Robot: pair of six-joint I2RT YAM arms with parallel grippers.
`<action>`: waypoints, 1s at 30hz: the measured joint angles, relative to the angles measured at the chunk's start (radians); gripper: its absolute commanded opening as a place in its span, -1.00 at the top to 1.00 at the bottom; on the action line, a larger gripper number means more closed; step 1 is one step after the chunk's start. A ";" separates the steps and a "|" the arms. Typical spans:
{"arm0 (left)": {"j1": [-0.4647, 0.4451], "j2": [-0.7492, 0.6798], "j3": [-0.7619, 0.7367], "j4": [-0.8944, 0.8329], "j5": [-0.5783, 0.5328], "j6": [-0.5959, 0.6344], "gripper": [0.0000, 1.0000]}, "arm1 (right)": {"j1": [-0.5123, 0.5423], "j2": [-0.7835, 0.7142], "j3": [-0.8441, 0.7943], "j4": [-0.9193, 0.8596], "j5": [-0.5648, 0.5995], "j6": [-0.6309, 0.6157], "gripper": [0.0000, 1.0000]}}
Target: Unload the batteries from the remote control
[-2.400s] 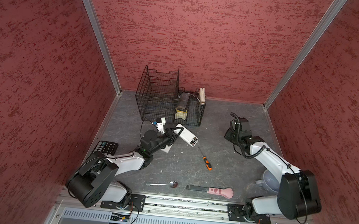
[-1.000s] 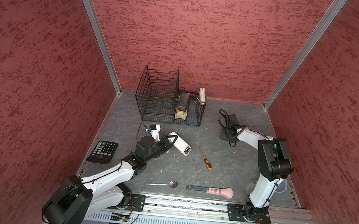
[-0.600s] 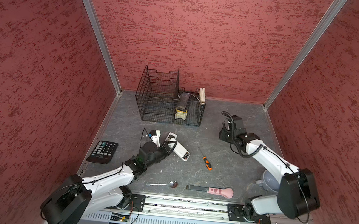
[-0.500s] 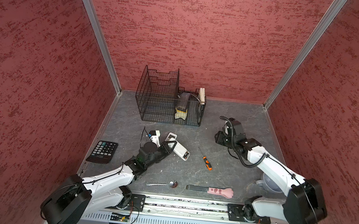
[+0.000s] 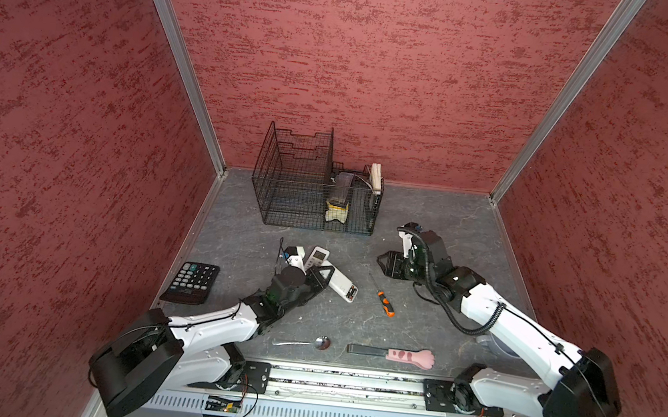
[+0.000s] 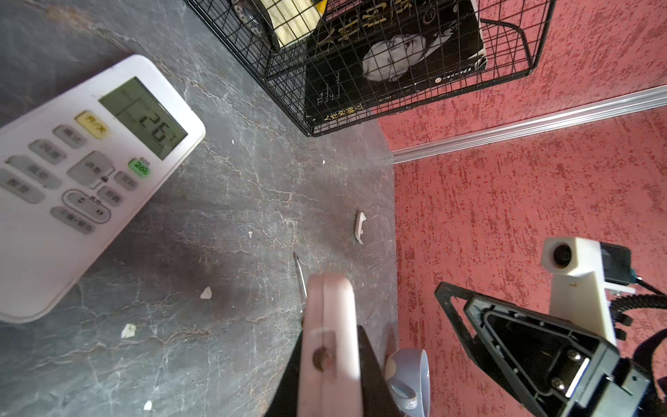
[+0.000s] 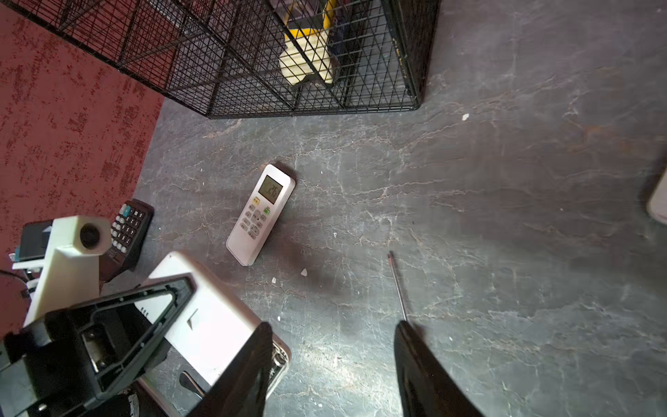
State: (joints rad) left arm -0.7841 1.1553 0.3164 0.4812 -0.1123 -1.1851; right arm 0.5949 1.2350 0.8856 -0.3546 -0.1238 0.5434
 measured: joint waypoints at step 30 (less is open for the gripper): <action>-0.201 0.392 0.069 0.193 -0.244 -0.122 0.92 | 0.000 -0.058 -0.119 0.093 0.000 0.029 -0.16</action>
State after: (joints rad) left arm -0.9852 1.5471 0.3851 0.6743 -0.3565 -1.3071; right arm 0.5949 1.1770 0.7670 -0.2611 -0.1234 0.5720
